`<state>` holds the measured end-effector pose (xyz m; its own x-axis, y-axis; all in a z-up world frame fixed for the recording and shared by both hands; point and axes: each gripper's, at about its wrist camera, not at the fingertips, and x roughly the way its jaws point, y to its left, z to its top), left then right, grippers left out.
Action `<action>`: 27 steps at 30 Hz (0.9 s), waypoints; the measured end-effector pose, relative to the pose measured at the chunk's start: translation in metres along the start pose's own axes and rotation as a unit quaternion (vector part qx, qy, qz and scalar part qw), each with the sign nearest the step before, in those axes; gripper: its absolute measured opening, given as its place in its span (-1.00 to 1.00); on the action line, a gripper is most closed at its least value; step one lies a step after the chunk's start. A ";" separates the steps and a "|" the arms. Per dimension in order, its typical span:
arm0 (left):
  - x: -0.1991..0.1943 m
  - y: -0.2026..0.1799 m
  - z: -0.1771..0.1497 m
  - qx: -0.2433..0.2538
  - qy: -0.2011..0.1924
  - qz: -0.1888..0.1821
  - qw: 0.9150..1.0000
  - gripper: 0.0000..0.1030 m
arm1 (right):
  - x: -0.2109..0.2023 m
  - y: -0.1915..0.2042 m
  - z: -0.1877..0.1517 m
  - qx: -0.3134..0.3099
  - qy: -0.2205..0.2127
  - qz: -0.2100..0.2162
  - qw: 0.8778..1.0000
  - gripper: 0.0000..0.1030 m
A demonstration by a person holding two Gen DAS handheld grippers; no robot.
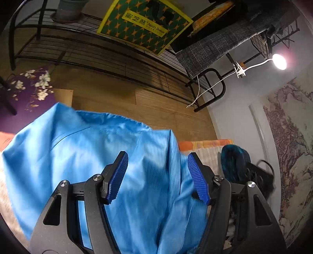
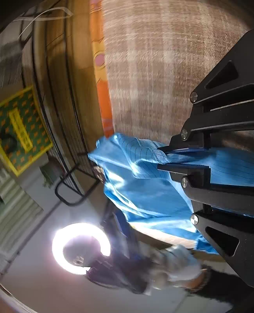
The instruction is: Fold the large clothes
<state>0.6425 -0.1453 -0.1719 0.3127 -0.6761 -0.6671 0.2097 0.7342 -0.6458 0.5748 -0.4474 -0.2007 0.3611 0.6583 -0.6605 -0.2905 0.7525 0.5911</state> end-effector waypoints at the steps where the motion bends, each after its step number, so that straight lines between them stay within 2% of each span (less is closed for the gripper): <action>1: 0.004 0.001 0.000 -0.006 0.002 -0.007 1.000 0.27 | 0.000 0.004 0.002 -0.019 0.005 0.003 1.000 -0.82; 3: 0.012 0.002 -0.003 -0.011 0.008 -0.018 1.000 0.21 | -0.008 0.006 0.007 -0.048 0.010 0.007 0.999 -0.73; 4: 0.017 0.002 -0.009 -0.011 0.012 -0.025 1.000 0.12 | -0.012 0.002 0.012 -0.047 0.013 0.021 0.999 -0.44; 6: 0.022 0.002 -0.019 -0.015 0.025 -0.040 0.999 0.11 | -0.024 -0.016 0.025 -0.017 -0.007 0.038 0.999 -0.05; 9: 0.036 -0.004 -0.036 -0.005 0.047 -0.043 0.998 0.11 | -0.023 -0.045 0.048 0.047 -0.030 0.062 0.997 -0.05; 11: 0.044 -0.008 -0.039 0.000 0.057 -0.038 0.998 0.11 | -0.013 -0.059 0.062 0.080 -0.040 0.056 0.994 -0.05; 14: 0.047 -0.010 -0.036 -0.002 0.063 -0.047 0.997 0.11 | 0.017 -0.068 0.077 0.110 -0.014 0.046 0.993 -0.06; 16: 0.050 -0.014 -0.035 0.012 0.063 -0.040 0.997 0.11 | 0.035 -0.065 0.082 0.104 0.004 0.031 0.994 -0.12; 18: 0.055 -0.020 -0.035 0.031 0.063 -0.024 0.997 0.11 | 0.041 -0.062 0.088 0.102 0.007 0.036 0.994 -0.12; 19: 0.057 -0.025 -0.036 0.051 0.060 -0.018 0.997 -0.23 | 0.044 -0.060 0.091 0.102 0.009 0.038 0.994 -0.12; 20: 0.060 -0.027 -0.037 0.060 0.064 -0.018 0.996 -1.00 | 0.047 -0.057 0.093 0.100 0.010 0.035 0.994 -0.12; 21: 0.065 -0.028 -0.038 0.067 0.075 -0.017 0.995 -1.00 | 0.049 -0.054 0.094 0.096 0.012 0.031 0.995 -0.12; 27: 0.054 -0.020 -0.045 0.064 0.056 -0.032 0.996 -1.00 | 0.058 -0.040 0.099 0.073 0.029 0.005 0.997 -0.12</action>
<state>0.6131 -0.1993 -0.2115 0.1907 -0.7188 -0.6685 0.3446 0.6867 -0.6401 0.6948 -0.4418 -0.2168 0.3065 0.6691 -0.6770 -0.1604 0.7374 0.6562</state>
